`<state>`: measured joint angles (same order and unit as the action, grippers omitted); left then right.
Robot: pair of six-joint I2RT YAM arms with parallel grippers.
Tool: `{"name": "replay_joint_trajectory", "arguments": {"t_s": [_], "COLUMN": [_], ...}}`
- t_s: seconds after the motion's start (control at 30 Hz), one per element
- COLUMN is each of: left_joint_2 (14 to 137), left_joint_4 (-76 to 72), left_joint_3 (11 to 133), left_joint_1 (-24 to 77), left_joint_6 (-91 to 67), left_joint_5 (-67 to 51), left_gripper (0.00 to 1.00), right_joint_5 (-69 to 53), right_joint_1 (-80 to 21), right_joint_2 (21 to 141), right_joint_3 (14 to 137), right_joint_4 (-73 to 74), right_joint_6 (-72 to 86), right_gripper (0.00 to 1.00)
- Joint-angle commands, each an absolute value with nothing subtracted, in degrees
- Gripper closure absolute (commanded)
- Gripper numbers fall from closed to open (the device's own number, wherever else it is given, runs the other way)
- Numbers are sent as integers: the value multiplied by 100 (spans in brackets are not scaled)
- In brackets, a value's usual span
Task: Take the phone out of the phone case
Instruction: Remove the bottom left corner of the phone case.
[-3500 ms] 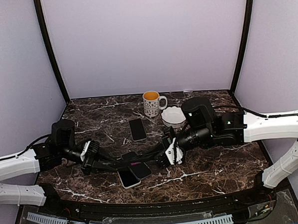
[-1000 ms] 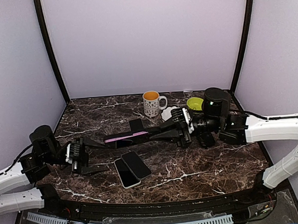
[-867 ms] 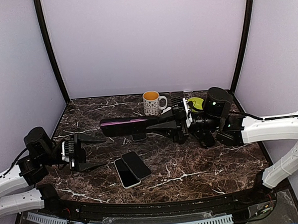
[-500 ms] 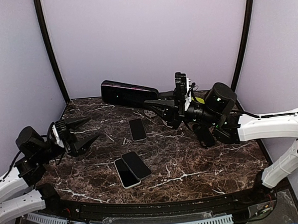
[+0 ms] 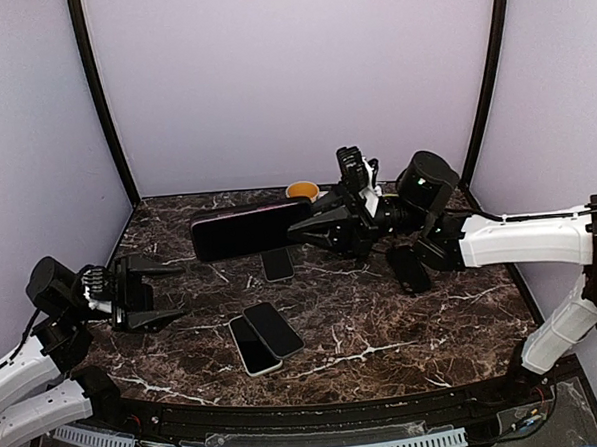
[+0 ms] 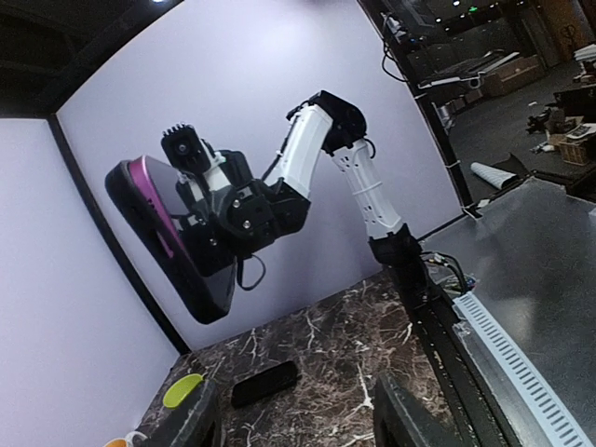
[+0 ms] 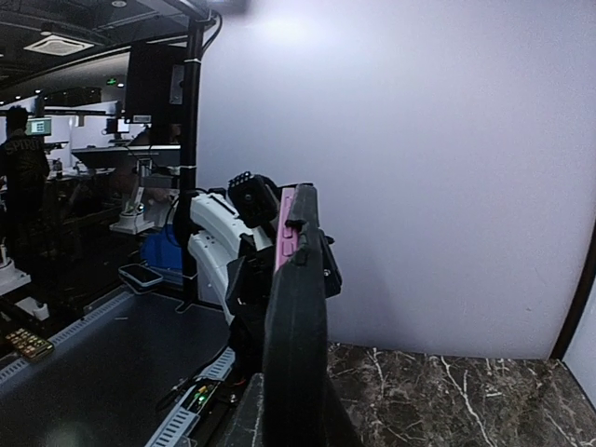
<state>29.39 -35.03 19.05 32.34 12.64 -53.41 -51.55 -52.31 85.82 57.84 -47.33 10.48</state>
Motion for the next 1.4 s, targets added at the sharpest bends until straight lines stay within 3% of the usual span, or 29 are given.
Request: {"name": "replay_joint_trajectory", "arguments": {"t_s": [0.0, 0.47, 1.37], "left_joint_2": [3310, 3769, 3994], "left_joint_4": [-3640, -3792, -3393], "left_joint_3": [1909, 1915, 2028], "left_joint_1": [3198, 3317, 3668], "left_joint_6": [1019, 835, 1136], "left_joint_5": [-6378, -6616, -6561], "left_gripper": [43, 48, 66], "right_joint_5": [-5959, -6316, -6407], "right_joint_1": [-5212, -5387, -5659], "right_joint_2": [8629, 9139, 9448], "right_joint_3": [6114, 6417, 6714], "right_joint_4": [-4981, -4233, -3874], "right_joint_6": [1047, 100, -268], "right_gripper": [100, 100, 100]}}
